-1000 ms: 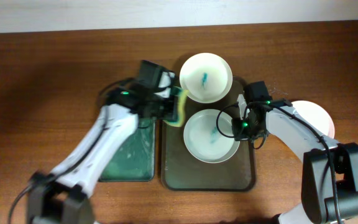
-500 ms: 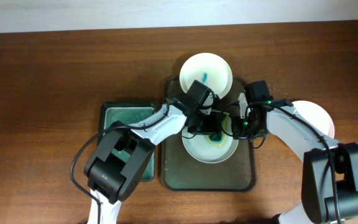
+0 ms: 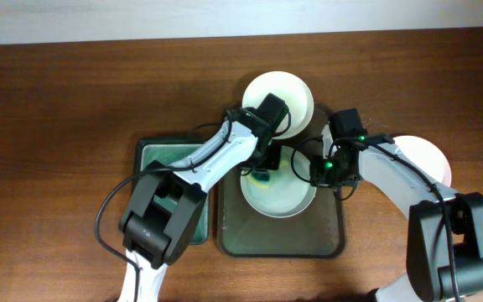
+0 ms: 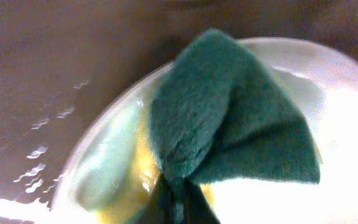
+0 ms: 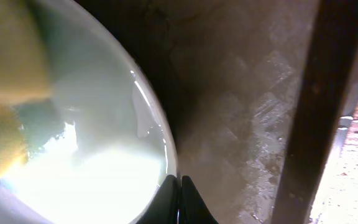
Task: Clean dirty plates on tray and stack at the side
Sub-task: 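Scrub the held plate with the sponge in the left gripper, then return the sponge to the basin with the left gripper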
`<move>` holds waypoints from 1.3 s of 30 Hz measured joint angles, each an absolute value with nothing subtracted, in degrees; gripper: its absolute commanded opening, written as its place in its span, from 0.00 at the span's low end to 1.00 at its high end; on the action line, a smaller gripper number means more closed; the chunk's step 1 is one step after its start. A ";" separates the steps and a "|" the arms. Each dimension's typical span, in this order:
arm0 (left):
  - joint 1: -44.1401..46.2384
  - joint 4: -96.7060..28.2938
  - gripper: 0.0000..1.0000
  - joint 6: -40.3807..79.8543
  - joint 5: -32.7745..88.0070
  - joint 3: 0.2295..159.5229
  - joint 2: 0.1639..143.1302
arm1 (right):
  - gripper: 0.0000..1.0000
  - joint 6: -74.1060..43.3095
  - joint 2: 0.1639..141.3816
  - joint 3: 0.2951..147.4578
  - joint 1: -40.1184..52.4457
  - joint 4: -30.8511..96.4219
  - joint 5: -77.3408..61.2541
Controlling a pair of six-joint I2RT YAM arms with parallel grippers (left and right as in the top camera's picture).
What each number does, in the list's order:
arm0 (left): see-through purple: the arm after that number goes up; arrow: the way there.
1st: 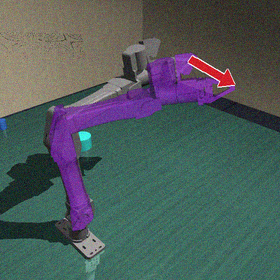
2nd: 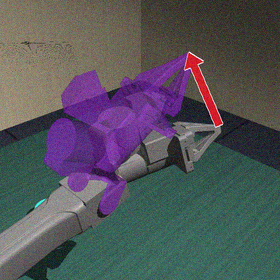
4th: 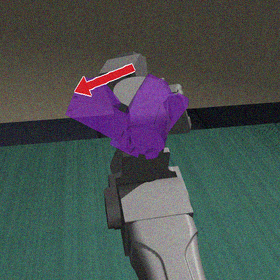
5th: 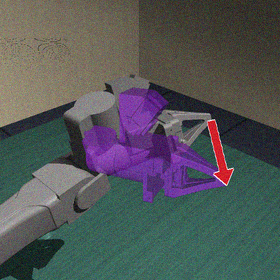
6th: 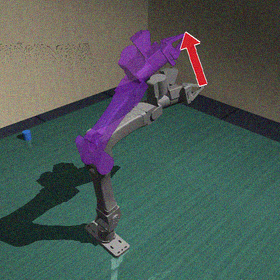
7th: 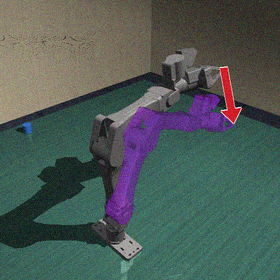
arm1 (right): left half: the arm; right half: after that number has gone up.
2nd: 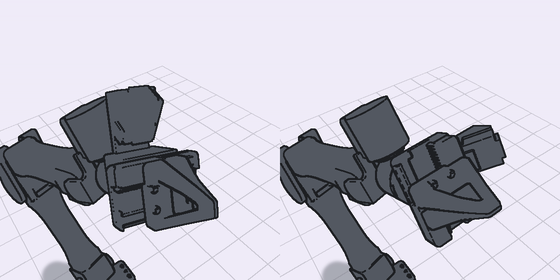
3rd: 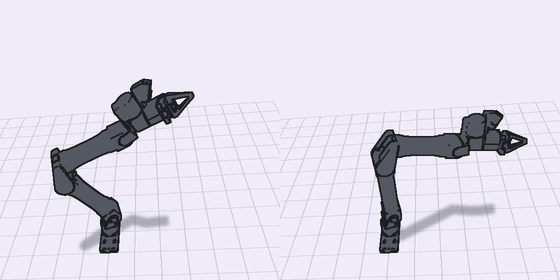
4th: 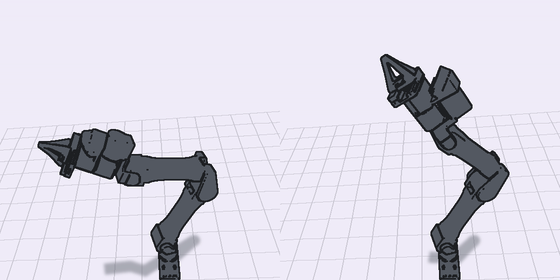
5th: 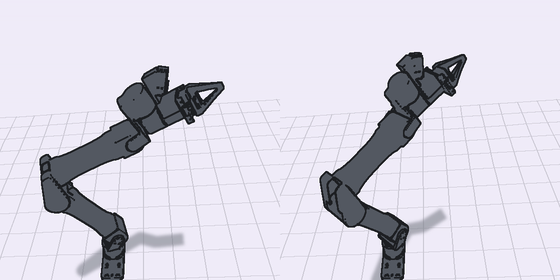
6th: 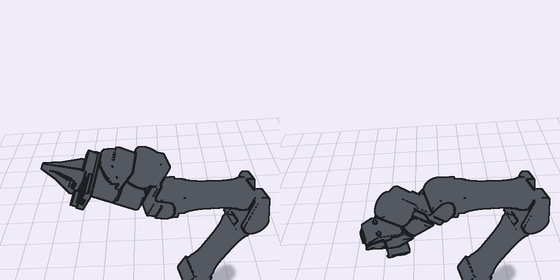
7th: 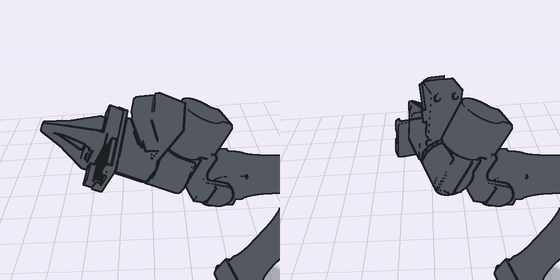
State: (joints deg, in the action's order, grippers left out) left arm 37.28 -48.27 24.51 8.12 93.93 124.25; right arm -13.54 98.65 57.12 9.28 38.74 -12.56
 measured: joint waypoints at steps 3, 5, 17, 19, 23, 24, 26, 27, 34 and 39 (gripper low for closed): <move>38.11 -44.38 0.00 22.79 17.04 93.95 125.49 | 0.04 -13.56 98.65 57.12 9.23 38.74 -12.10; 39.46 -42.94 0.00 21.23 21.50 93.95 126.04 | 0.04 -13.54 98.65 57.12 9.23 38.76 -12.10; 39.03 -54.65 0.00 15.79 29.58 93.97 126.23 | 0.04 -13.54 98.65 57.12 9.15 38.81 -12.12; 36.67 -56.40 0.00 15.62 26.22 94.02 126.23 | 0.04 -13.54 98.65 57.12 9.15 38.63 -12.56; 32.25 -56.62 0.00 18.65 14.72 94.94 125.99 | 0.04 -13.56 98.63 57.23 9.58 38.00 -15.35; 32.08 -56.38 0.00 19.35 12.05 95.07 125.82 | 0.04 -13.54 98.63 57.34 9.56 38.20 -14.90; 31.57 -56.21 0.00 20.21 7.66 95.20 125.36 | 0.04 -13.56 98.63 57.34 9.45 38.50 -14.20; 31.53 -56.21 0.00 20.56 6.72 95.22 125.32 | 0.04 -13.58 98.65 57.34 9.45 38.65 -14.02; 32.01 -56.45 0.00 20.82 8.14 95.20 122.19 | 0.22 -10.17 98.65 57.34 9.41 37.56 -14.59; 31.83 -59.13 0.00 20.84 8.64 95.20 114.83 | 0.31 -5.78 98.65 57.45 9.41 32.16 -22.13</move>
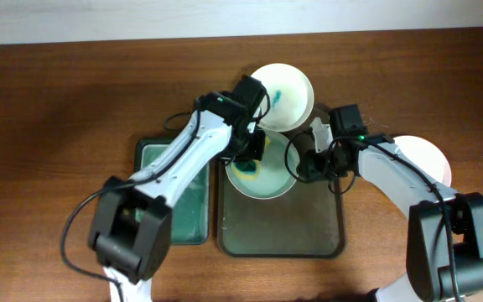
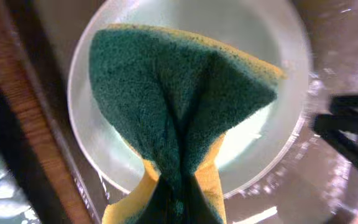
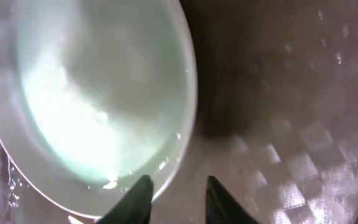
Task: Clean dirty plates on tray and stack at the side
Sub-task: 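Return the sponge to the basin with the left gripper, then lift the plate with the right gripper and carry it rightward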
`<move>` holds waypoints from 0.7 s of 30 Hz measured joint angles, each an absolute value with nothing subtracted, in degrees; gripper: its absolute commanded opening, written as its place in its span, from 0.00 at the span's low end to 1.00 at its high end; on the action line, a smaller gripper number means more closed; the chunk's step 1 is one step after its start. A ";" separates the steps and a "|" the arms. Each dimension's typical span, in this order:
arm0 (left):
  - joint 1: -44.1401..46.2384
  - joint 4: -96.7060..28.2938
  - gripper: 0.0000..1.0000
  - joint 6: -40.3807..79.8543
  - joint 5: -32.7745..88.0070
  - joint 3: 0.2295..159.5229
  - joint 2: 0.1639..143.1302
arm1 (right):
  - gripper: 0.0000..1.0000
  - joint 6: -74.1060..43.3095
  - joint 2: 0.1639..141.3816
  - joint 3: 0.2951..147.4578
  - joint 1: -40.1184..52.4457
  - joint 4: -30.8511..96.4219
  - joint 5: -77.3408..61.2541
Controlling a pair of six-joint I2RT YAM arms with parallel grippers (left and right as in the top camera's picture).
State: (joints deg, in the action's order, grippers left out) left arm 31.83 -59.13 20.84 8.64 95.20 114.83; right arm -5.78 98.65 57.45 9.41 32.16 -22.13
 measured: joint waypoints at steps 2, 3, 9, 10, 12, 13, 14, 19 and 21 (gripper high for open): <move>30.59 -60.49 0.00 20.82 8.60 95.20 110.52 | 0.30 -5.50 98.65 57.45 9.41 30.09 -22.63; 29.54 -61.45 0.00 20.82 7.86 95.20 108.12 | 0.24 -5.45 98.72 57.47 9.50 29.34 -22.59; 19.70 -70.85 0.00 20.56 -4.67 94.98 98.89 | 0.11 -6.02 103.72 57.58 10.24 26.02 -20.49; 18.81 -70.98 0.00 20.58 -5.72 94.28 98.89 | 0.04 -6.07 103.72 57.60 10.20 26.00 -20.12; 17.30 -69.14 0.00 20.53 -6.98 90.50 98.89 | 0.04 -6.28 103.77 57.76 10.15 26.39 -18.00; 16.56 -67.24 0.00 20.56 -7.31 87.37 99.00 | 0.04 -6.66 103.81 58.06 10.15 26.70 -17.08; 16.10 -65.73 0.00 20.56 -7.51 85.25 99.00 | 0.04 -6.66 103.83 58.24 10.15 27.03 -16.43; 12.95 -52.18 0.27 20.03 -3.86 67.90 99.24 | 0.04 -6.63 100.29 60.82 10.17 38.11 -12.75; 12.95 -49.93 0.34 20.23 -2.00 65.89 99.26 | 0.04 -6.61 93.43 62.22 10.70 41.47 -8.97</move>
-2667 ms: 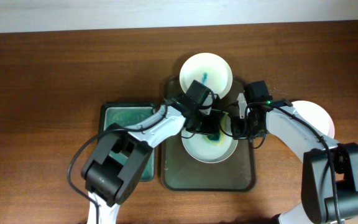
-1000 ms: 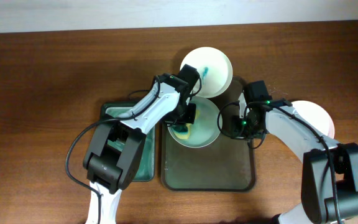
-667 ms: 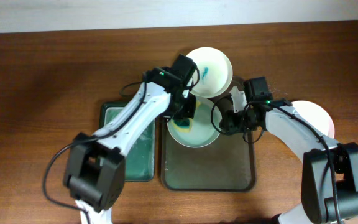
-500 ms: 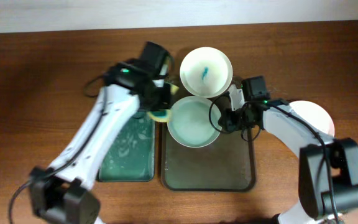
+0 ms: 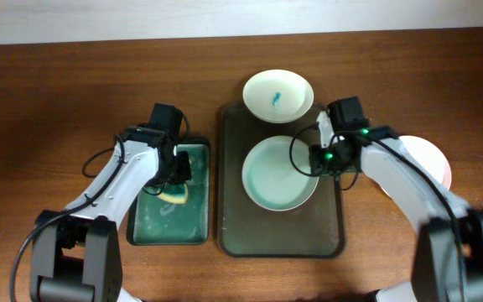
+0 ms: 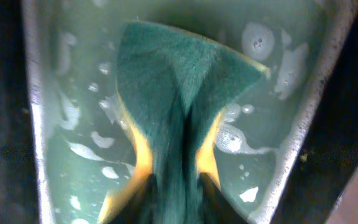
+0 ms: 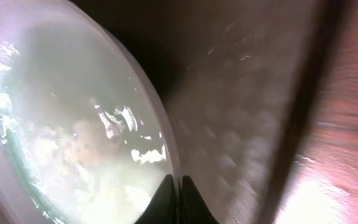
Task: Clean dirty plates on tray and stack at the side
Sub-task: 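Lift the plate with the right gripper and carry it rightward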
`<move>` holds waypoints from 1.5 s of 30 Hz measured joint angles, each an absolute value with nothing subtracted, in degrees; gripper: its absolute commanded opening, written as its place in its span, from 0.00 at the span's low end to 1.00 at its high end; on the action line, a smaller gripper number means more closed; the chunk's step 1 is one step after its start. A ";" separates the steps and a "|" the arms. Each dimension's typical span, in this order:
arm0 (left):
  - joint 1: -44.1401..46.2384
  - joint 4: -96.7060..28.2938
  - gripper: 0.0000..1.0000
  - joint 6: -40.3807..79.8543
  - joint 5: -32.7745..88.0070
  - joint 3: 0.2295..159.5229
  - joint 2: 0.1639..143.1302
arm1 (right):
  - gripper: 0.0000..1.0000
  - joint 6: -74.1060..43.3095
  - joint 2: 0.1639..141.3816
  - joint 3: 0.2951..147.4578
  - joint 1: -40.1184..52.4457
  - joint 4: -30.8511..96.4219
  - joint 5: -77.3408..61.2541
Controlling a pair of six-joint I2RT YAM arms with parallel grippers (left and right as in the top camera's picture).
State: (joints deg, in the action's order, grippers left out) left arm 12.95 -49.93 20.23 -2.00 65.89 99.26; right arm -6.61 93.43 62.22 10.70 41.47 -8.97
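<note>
A pale green plate (image 5: 278, 174) lies on the dark tray (image 5: 279, 239); my right gripper (image 5: 315, 159) is shut on its right rim (image 7: 166, 146). A second plate with a teal smear (image 5: 277, 96) sits at the tray's far end. My left gripper (image 5: 174, 172) is shut on a green and yellow sponge (image 6: 176, 106), which hangs folded in the soapy water of the green basin (image 5: 153, 225) left of the tray. In the left wrist view bubbles float around the sponge.
A white plate (image 5: 426, 158) lies on the wooden table to the right of the tray, partly under my right arm. The basin wall (image 6: 33, 124) stands close on both sides of the sponge.
My left gripper has gone with the sponge from over the plate on the tray to the water basin at the left. My right gripper, open beside the plate's rim, is now shut on it.
First the sponge was pressed on the plate on the tray while my right gripper pinched its rim. Then the sponge was raised over the plate and my right gripper was open. Now the sponge is in the basin and the right gripper pinches the rim again.
</note>
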 measured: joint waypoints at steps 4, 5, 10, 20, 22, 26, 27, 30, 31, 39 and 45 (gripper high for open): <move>12.99 -49.84 0.53 20.08 0.67 65.78 99.09 | 0.04 -7.09 85.08 63.70 13.43 45.63 -0.69; 12.99 -50.04 0.63 19.97 1.17 65.78 98.80 | 0.04 -7.79 84.55 63.70 14.41 46.65 2.09; 12.95 -51.09 0.99 19.99 3.95 65.93 87.00 | 0.04 -13.08 83.81 63.70 23.49 49.71 21.15; 12.93 -51.57 0.99 19.92 4.32 66.32 81.21 | 0.04 -15.03 80.73 68.38 42.13 53.74 49.69; 12.95 -51.59 0.99 19.92 4.34 66.32 81.21 | 0.04 -15.03 80.73 68.40 45.76 55.22 54.37; 12.95 -51.59 0.99 19.92 4.34 66.32 81.21 | 0.04 -14.98 80.73 68.45 51.64 57.14 62.08; 12.93 -51.59 0.99 19.92 4.34 66.32 81.21 | 0.04 -15.00 80.73 68.45 53.28 57.17 64.40; 12.93 -51.57 0.99 19.92 4.34 66.32 81.21 | 0.04 -14.98 80.73 68.45 55.18 57.08 67.72; 12.95 -51.57 0.99 19.92 4.34 66.32 81.21 | 0.04 -14.98 80.73 68.45 55.18 57.06 68.23; 12.93 -51.57 1.00 19.92 4.34 66.32 81.21 | 0.04 -14.98 80.73 68.45 55.18 57.10 69.25; 12.95 -51.57 0.99 19.92 4.34 66.32 81.21 | 0.04 -15.00 80.73 68.45 55.18 57.23 69.43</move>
